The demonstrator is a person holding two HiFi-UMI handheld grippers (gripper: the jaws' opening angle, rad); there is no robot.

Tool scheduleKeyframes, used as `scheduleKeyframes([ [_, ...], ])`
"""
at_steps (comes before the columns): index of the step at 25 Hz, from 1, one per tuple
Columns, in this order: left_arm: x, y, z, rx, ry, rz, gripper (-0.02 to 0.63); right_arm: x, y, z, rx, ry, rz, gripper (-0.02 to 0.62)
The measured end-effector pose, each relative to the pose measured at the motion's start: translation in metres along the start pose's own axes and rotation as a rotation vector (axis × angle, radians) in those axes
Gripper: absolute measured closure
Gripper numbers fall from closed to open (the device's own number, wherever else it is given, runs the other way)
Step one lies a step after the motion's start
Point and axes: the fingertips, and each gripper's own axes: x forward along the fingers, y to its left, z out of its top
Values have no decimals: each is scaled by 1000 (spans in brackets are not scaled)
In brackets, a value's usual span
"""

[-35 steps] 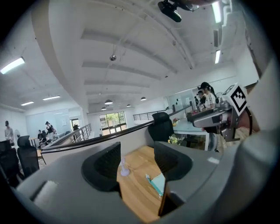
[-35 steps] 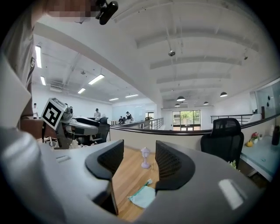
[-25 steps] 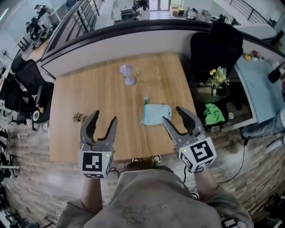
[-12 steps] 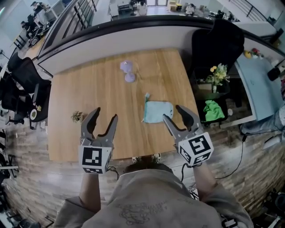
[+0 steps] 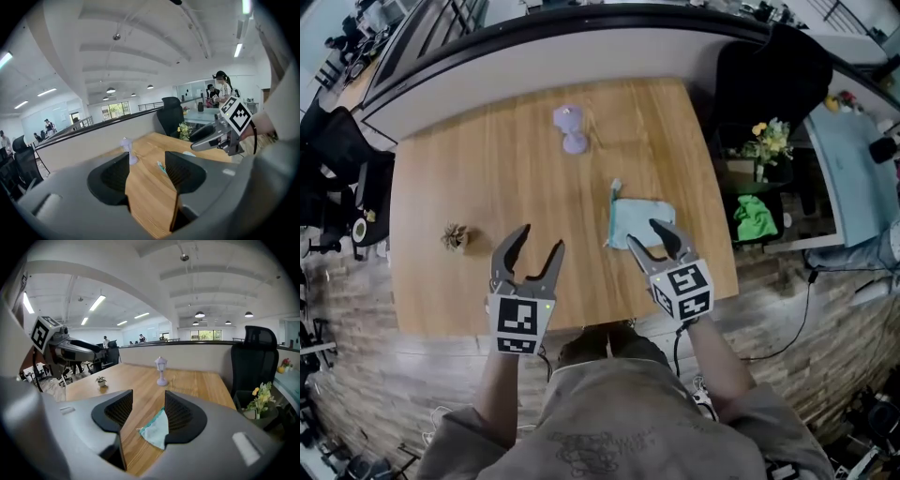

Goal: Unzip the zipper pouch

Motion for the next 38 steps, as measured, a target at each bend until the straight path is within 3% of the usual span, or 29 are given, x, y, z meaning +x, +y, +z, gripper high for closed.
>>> scheduleKeyframes([
  [5,26,-9,-38,-13,61,-55,367,47,10,-62,-29,150,26,373],
  [10,49,-17,-73,-78,128,-92,367,79,17,-116,-68,274,40,383],
  [17,63,-41,-124,-66,242,-183,367,111,28,-154,-96,362,66,383],
  [21,64,-48,-141,-74,280,-206,367,122,26,-171,-112,406,39,448],
  [26,60,-54,-148,-76,298,-223,367,125,27,-177,-137,431,45,456],
  [29,57,-54,-151,-81,299,-219,367,125,30,-178,-132,435,60,512],
  [32,53,-52,-148,-86,291,-213,367,120,30,-165,-64,387,69,525],
  [38,39,-41,-128,-77,254,-178,367,89,23,-93,114,214,85,531],
])
